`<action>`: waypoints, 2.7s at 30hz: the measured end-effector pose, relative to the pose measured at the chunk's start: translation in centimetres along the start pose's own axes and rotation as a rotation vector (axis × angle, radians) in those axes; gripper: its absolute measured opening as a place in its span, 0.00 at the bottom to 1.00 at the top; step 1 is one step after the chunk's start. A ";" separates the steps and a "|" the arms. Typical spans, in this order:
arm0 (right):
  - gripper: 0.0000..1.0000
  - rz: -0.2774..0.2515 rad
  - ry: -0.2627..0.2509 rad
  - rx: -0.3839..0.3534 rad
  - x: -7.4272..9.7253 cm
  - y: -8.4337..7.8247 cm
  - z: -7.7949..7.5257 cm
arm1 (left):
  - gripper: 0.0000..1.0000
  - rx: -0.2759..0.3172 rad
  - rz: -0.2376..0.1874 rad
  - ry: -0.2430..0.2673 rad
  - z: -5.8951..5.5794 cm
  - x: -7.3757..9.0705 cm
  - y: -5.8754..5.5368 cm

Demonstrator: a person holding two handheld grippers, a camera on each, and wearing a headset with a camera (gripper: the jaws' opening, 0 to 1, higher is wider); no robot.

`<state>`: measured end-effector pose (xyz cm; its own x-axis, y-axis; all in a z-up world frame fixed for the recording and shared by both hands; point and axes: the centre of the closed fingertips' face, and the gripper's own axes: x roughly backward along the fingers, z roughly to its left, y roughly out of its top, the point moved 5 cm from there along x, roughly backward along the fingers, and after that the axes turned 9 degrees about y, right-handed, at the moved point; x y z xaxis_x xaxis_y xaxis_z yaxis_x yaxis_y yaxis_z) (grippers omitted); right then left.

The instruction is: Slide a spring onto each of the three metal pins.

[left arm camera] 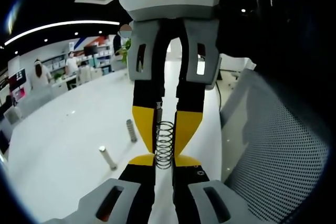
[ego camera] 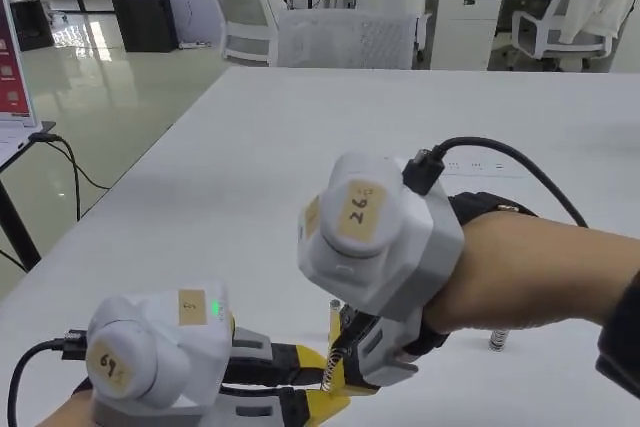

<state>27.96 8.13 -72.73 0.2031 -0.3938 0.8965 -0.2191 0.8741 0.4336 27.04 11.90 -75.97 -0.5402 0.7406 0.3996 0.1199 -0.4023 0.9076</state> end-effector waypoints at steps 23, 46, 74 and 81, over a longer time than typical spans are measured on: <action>0.08 0.010 -0.023 -0.043 0.6 -1.6 -0.6 | 0.18 0.115 0.002 0.100 1.9 0.9 -1.7; 0.08 0.000 -0.100 -0.099 3.1 -3.0 -2.5 | 0.29 0.139 0.012 0.152 2.3 0.9 -2.4; 0.08 0.035 -0.134 -0.081 3.5 -1.2 -7.2 | 0.31 0.142 -0.005 0.152 2.2 0.9 -2.2; 0.08 0.059 -0.139 -0.070 2.2 -1.3 -8.6 | 0.32 0.147 -0.001 0.151 2.2 0.8 -2.3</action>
<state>36.94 8.54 -72.14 0.0565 -0.3728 0.9262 -0.1583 0.9126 0.3770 28.19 14.59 -77.44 -0.6581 0.6473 0.3846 0.2333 -0.3103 0.9216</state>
